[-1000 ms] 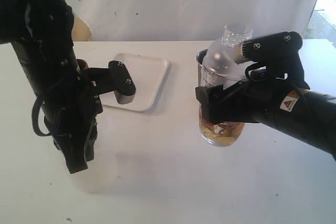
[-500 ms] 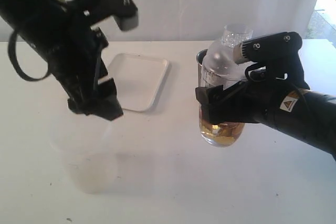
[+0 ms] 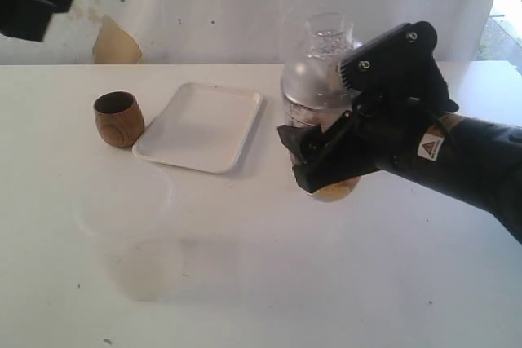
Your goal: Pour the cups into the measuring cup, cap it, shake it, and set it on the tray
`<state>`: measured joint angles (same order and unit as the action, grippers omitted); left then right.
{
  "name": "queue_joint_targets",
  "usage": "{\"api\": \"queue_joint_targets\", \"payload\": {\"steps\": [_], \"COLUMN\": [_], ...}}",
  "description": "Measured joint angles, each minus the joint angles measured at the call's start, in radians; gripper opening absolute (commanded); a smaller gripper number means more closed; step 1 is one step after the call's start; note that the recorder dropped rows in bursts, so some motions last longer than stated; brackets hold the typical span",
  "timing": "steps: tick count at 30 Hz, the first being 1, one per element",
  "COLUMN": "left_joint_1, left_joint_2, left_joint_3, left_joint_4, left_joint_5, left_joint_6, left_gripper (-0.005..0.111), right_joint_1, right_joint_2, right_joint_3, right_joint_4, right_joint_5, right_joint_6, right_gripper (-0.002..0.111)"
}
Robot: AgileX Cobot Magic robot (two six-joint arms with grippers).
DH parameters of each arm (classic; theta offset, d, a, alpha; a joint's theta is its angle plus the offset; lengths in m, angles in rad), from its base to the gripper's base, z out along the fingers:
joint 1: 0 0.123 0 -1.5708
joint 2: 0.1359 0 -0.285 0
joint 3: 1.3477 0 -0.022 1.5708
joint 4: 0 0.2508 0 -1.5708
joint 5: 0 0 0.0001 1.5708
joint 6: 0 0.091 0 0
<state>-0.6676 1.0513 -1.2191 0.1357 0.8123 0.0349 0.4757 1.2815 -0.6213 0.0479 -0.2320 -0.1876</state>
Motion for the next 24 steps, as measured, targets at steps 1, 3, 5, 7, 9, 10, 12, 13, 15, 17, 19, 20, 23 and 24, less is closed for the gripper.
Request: {"api": "queue_joint_targets", "payload": {"steps": [1, 3, 5, 7, 9, 10, 12, 13, 15, 17, 19, 20, 23, 24], "left_joint_1": [0.0, 0.0, 0.0, 0.002, 0.013, 0.025, 0.048, 0.058, 0.08, 0.094, 0.101, 0.102, 0.106, 0.106], "left_joint_2": [-0.034, -0.122, -0.2, -0.283, -0.362, -0.392, -0.469, -0.499, -0.569, -0.632, -0.7, -0.733, -0.81, -0.831], "left_joint_3": [0.033, 0.127, 0.23, 0.326, 0.432, 0.472, 0.564, 0.606, 0.685, 0.755, 0.832, 0.863, 0.969, 1.001], "left_joint_4": [0.026, 0.101, 0.191, 0.305, 0.465, 0.556, 0.753, 0.835, 1.04, 1.214, 1.389, 1.461, 1.556, 1.573], "left_joint_5": [-0.042, -0.154, -0.265, -0.359, -0.45, -0.479, -0.531, -0.538, -0.537, -0.501, -0.445, -0.426, -0.391, -0.383], "left_joint_6": [-0.035, -0.147, -0.263, -0.416, -0.595, -0.673, -0.878, -0.965, -1.192, -1.434, -1.679, -1.767, -1.944, -1.972], "left_gripper": [0.0, 0.0, 0.0, 0.0, 0.0, 0.0, 0.0, 0.0, 0.0, 0.0, 0.0, 0.0, 0.0, 0.0], "right_joint_1": [0.006, 0.014, 0.014, 0.016, 0.024, 0.032, 0.05, 0.06, 0.079, 0.097, 0.113, 0.12, 0.142, 0.147], "right_joint_2": [0.0, 0.013, 0.04, 0.073, 0.105, 0.121, 0.145, 0.158, 0.185, 0.217, 0.25, 0.269, 0.319, 0.334], "right_joint_3": [-0.014, -0.039, -0.067, -0.084, -0.102, -0.112, -0.134, -0.148, -0.173, -0.203, -0.23, -0.244, -0.276, -0.283], "right_joint_4": [-0.01, -0.025, -0.033, -0.048, -0.056, -0.061, -0.07, -0.072, -0.077, -0.079, -0.079, -0.079, -0.079, -0.079], "right_joint_5": [0.0, 0.0, 0.0, 0.0, 0.0, 0.003, 0.011, 0.013, 0.013, 0.008, 0.001, -0.003, -0.011, -0.016], "right_joint_6": [-0.022, -0.05, -0.079, -0.118, -0.16, -0.182, -0.222, -0.242, -0.272, -0.317, -0.371, -0.397, -0.464, -0.484], "right_gripper": [0.0, 0.0, 0.0, 0.0, 0.0, 0.0, 0.0, 0.0, 0.0, 0.0, 0.0, 0.0, 0.0, 0.0]}}
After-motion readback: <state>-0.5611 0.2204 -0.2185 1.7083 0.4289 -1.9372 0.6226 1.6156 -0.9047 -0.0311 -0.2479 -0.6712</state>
